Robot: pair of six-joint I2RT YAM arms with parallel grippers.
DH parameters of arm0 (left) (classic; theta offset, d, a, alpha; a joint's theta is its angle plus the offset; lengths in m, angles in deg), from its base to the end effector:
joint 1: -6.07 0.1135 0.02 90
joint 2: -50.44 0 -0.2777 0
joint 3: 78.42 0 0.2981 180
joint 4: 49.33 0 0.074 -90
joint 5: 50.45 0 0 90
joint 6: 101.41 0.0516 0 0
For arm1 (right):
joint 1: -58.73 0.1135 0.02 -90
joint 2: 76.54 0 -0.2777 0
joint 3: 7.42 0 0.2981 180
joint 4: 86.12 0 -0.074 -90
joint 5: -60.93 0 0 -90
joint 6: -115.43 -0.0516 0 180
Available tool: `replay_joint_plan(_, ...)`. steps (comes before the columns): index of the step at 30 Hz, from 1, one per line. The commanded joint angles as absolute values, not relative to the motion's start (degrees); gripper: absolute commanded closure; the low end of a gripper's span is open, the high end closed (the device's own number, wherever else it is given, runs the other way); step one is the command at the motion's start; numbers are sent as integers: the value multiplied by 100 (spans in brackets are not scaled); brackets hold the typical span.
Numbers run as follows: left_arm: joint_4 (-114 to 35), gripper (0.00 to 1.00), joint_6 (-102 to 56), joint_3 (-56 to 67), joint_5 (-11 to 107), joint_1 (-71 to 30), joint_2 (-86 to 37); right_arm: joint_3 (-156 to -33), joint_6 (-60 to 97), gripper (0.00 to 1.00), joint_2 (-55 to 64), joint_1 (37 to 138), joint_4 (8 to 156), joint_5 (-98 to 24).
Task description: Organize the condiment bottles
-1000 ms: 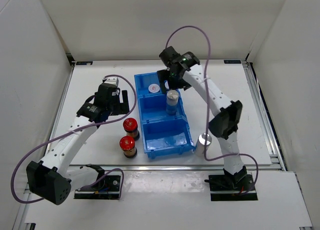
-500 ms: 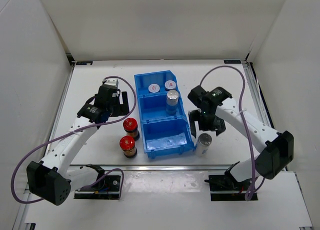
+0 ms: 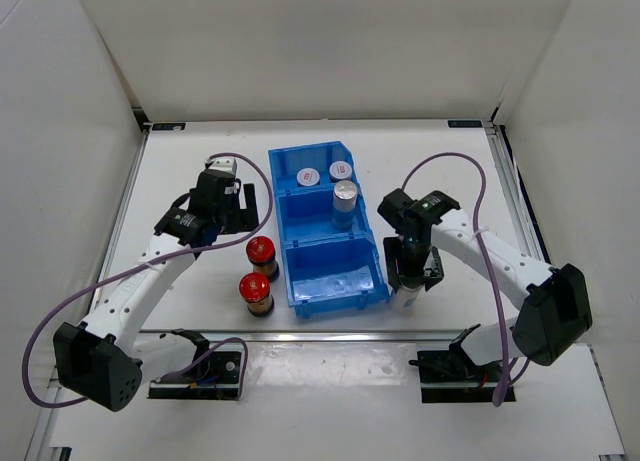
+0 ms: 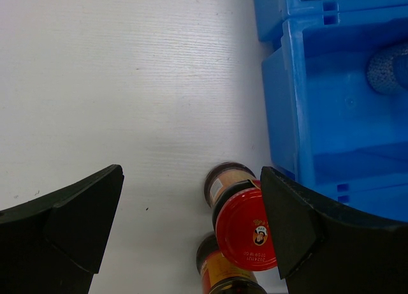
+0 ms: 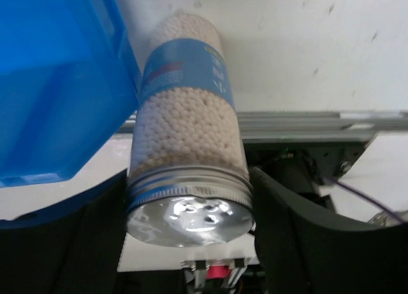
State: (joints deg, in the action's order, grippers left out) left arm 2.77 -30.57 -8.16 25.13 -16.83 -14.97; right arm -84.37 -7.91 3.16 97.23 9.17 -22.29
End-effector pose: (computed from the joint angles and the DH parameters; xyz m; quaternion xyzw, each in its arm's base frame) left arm 0.2681 -0.0993 0.3002 -0.0156 0.9249 -0.0207 0.3794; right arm 0.2180 0.1656 0.2473 -0.0436 0.9971 -0.0349 0.0526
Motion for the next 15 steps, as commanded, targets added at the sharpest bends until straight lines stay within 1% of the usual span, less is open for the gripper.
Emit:
replay_joint_plan(1,323,0,-3093,-660,2548,-1705,-1451,-8416,-639,30,221,9600,1239,-2275)
replay_joint_plan(3,323,0,-3093,-660,2548,-1705,-1451,-8416,-586,33,273,9600,1292,-2327)
replay_joint_plan(4,323,0,-3093,-660,2548,-1705,-1451,-8363,-585,38,274,9600,1293,-2327)
replay_joint_plan(6,323,0,-3093,-660,2548,-1705,-1451,-8363,-585,52,274,9600,1293,-2327)
replay_joint_plan(7,323,0,-3093,-660,2548,-1705,-1451,-8415,-585,63,274,9600,1293,-2327)
replay_joint_plan(8,323,0,-3093,-660,2548,-1705,-1451,-8468,-585,67,274,9600,1180,-2258)
replay_joint_plan(11,323,0,-3093,-660,2548,-1705,-1451,-8976,-656,78,221,9600,724,-1933)
replay_joint_plan(12,323,0,-3093,-660,2548,-1705,-1451,-9187,-743,81,221,9600,565,-1584)
replay_joint_plan(13,323,0,-3093,-713,2548,-1705,-1451,-9685,-796,89,273,9600,415,-1406)
replay_joint_plan(15,323,0,-3093,-713,2548,-1705,-1451,-10258,-796,95,423,9600,63,-1107)
